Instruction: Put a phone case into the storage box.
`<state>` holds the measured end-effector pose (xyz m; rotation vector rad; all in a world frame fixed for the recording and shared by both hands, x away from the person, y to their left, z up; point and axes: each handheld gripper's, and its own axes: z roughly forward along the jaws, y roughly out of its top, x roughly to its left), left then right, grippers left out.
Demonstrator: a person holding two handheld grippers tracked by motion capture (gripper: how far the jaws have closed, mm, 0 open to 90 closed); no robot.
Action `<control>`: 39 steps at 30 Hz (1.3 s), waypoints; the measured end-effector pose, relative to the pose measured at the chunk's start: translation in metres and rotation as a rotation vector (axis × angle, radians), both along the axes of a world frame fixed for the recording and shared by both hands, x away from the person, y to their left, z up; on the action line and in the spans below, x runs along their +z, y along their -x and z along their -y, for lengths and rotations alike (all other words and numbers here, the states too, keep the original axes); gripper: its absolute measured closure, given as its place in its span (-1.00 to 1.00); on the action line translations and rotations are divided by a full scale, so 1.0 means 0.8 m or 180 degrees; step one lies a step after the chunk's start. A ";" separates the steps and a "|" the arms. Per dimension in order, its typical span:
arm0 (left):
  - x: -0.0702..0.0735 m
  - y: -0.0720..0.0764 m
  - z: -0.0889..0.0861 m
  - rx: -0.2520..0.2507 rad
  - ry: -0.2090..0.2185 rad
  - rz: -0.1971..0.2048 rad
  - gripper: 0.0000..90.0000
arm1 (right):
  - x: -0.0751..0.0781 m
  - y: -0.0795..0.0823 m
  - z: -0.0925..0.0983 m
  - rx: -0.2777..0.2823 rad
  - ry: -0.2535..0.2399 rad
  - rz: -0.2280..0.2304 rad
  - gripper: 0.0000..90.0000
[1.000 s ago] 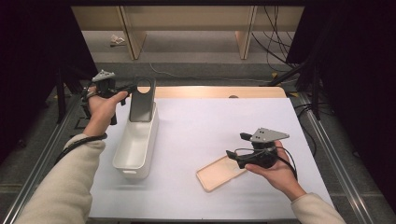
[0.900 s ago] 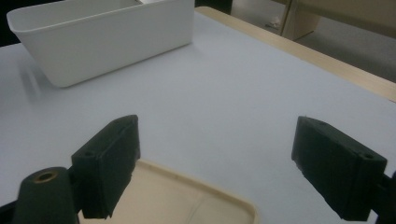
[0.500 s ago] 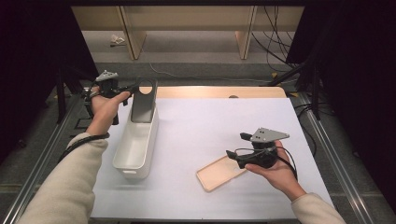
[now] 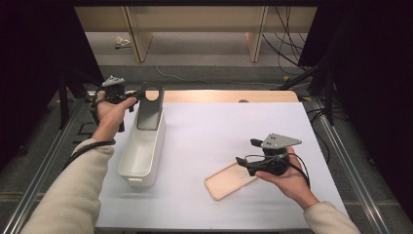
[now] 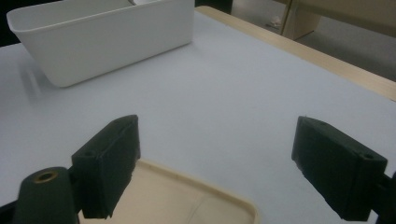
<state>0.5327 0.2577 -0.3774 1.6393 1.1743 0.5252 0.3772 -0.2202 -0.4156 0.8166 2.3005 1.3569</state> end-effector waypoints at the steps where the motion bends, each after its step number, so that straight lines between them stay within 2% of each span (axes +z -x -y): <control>1: -0.001 0.000 0.000 0.0005 0.0001 -0.0003 0.81 | 0.000 0.000 0.000 -0.0001 0.0000 -0.0003 -0.64; 13: -0.013 -0.002 -0.002 0.0052 -0.0019 -0.0071 0.80 | -0.001 0.000 0.000 0.0005 0.0002 -0.0006 -0.64; 28: -0.023 -0.004 -0.007 0.0128 0.0046 -0.0120 0.80 | -0.001 -0.001 0.000 -0.0002 -0.0002 -0.0008 -0.64; 39: -0.029 -0.007 -0.007 0.0219 -0.0050 -0.0180 0.75 | -0.001 -0.001 0.000 0.0003 0.0002 -0.0007 -0.64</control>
